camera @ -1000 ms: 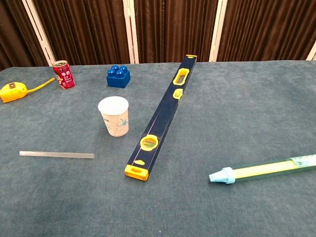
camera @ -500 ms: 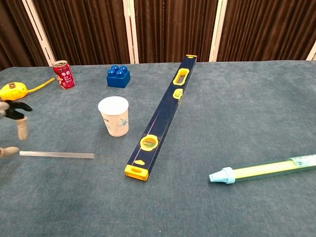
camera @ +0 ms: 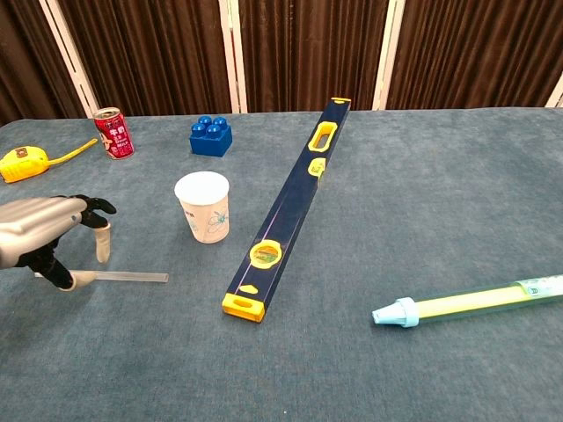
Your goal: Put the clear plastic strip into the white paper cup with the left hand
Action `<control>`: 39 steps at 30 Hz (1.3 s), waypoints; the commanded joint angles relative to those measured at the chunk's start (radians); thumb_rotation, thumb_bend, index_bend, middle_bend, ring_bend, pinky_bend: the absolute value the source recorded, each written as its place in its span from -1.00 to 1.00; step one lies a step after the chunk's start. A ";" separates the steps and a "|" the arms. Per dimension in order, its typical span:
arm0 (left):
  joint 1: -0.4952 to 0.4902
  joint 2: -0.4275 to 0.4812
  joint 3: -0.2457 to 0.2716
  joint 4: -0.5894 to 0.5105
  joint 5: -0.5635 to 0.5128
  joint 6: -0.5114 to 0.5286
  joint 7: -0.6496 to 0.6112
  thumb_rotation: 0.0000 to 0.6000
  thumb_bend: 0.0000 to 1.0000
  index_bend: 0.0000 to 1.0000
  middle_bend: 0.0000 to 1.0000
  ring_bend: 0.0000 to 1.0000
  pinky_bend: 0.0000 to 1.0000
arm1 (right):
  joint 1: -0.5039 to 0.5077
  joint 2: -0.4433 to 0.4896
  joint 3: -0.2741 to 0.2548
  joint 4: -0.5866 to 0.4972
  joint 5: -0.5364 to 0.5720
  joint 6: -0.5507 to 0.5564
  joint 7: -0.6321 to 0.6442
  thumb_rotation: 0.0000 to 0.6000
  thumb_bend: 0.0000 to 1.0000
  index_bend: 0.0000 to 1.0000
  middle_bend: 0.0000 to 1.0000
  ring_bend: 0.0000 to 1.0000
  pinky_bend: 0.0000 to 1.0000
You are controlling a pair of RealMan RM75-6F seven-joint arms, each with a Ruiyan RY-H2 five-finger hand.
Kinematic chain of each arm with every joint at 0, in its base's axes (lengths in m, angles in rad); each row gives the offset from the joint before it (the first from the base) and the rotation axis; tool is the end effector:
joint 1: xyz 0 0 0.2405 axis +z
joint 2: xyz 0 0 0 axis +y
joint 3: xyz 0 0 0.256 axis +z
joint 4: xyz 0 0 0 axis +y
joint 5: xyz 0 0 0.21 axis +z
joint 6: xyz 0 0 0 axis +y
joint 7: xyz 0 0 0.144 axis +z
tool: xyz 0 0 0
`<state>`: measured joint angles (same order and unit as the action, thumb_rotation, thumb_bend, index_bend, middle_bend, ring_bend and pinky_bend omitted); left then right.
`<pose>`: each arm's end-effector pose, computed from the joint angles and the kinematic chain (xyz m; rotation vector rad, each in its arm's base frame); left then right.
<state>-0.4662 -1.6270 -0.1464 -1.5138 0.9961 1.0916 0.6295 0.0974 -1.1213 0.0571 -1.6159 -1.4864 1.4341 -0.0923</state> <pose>-0.2260 0.2769 -0.0317 -1.6817 -1.0405 -0.6251 -0.3117 -0.1862 0.1530 1.4339 -0.8679 0.8206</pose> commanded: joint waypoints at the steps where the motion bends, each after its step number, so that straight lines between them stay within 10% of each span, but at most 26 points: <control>1: -0.010 -0.016 0.003 0.012 -0.012 0.002 0.010 1.00 -0.22 -0.02 -0.88 -1.00 -0.94 | 0.001 0.001 0.000 -0.001 0.001 -0.002 0.002 1.00 -0.70 -0.91 -1.00 -1.00 -1.00; 26: -0.029 -0.052 0.028 0.015 0.005 0.040 -0.029 1.00 -0.17 0.11 -0.86 -1.00 -0.94 | 0.001 0.000 -0.002 -0.001 0.000 0.000 0.001 1.00 -0.69 -0.91 -1.00 -1.00 -1.00; 39: -0.024 0.023 -0.090 -0.164 0.017 0.080 -0.229 1.00 -0.16 0.12 -0.85 -1.00 -0.94 | 0.002 0.002 -0.003 -0.005 0.005 -0.005 0.000 1.00 -0.69 -0.91 -1.00 -1.00 -1.00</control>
<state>-0.4901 -1.6162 -0.2013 -1.6458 1.0188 1.1665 0.4461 0.0994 -1.1194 0.0545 -1.6212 -1.4816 1.4291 -0.0926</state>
